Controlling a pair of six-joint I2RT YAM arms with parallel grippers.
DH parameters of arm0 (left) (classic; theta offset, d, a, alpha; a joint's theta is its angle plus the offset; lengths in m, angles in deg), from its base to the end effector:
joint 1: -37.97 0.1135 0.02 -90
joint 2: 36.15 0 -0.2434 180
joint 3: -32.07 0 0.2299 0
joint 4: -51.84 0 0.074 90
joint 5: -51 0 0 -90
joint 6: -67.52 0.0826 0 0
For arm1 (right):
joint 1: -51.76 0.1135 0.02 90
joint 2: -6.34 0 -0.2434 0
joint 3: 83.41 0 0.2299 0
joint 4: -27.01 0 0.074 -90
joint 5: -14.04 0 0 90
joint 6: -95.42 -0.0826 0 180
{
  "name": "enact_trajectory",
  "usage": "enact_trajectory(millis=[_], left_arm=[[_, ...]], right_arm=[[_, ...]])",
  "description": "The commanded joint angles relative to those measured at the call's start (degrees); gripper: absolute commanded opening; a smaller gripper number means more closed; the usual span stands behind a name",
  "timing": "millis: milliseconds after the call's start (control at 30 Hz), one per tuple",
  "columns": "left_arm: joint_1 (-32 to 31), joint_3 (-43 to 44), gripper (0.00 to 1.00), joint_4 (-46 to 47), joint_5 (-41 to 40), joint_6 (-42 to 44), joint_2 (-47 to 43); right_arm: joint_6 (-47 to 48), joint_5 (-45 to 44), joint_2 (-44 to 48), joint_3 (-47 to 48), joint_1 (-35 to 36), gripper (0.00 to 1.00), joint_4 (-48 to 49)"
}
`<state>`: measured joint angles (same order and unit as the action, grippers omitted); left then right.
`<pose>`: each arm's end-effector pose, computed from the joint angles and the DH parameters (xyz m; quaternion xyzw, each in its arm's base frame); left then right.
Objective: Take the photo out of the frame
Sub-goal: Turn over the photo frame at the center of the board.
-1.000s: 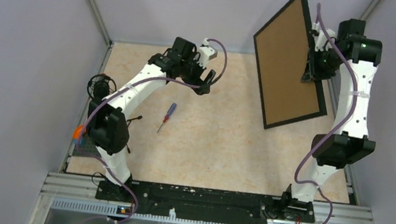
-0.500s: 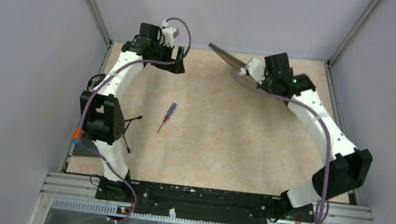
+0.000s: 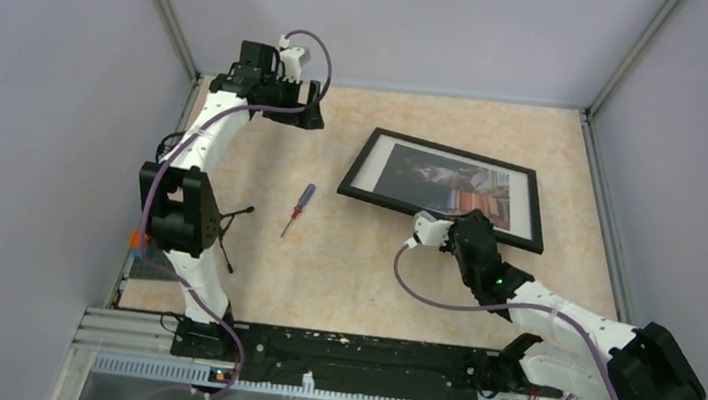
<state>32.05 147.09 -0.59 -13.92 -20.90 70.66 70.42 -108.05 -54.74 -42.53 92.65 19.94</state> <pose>0.4187 -0.0786 0.2755 0.1431 0.8918 -0.2143 0.3718 0.2147 0.1279 0.1812 -0.5682 0.6093 -0.3353 0.4399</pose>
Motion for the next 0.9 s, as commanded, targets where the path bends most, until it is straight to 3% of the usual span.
enact_trajectory(millis=[0,400,633,767,867], left_arm=[[0.3,-1.9,0.99,0.6,0.9,0.9,-1.1],[0.3,-6.0,0.99,0.8,2.9,1.6,-2.2],[0.3,-6.8,0.99,0.8,3.9,2.3,-2.3],[0.3,-7.2,0.99,0.8,4.4,2.4,-2.4],[0.2,-7.1,0.99,0.7,4.2,2.5,-2.3]], right_arm=[[-2.1,2.3,4.3,-6.6,1.9,0.00,16.3],[-1.5,6.2,5.3,-20.1,3.7,0.00,22.5],[-3.4,8.6,3.5,-21.1,4.4,0.00,18.7],[-4.5,10.6,2.4,-20.0,4.9,0.11,14.1],[-6.1,11.7,1.4,-18.4,5.1,0.33,9.6]])
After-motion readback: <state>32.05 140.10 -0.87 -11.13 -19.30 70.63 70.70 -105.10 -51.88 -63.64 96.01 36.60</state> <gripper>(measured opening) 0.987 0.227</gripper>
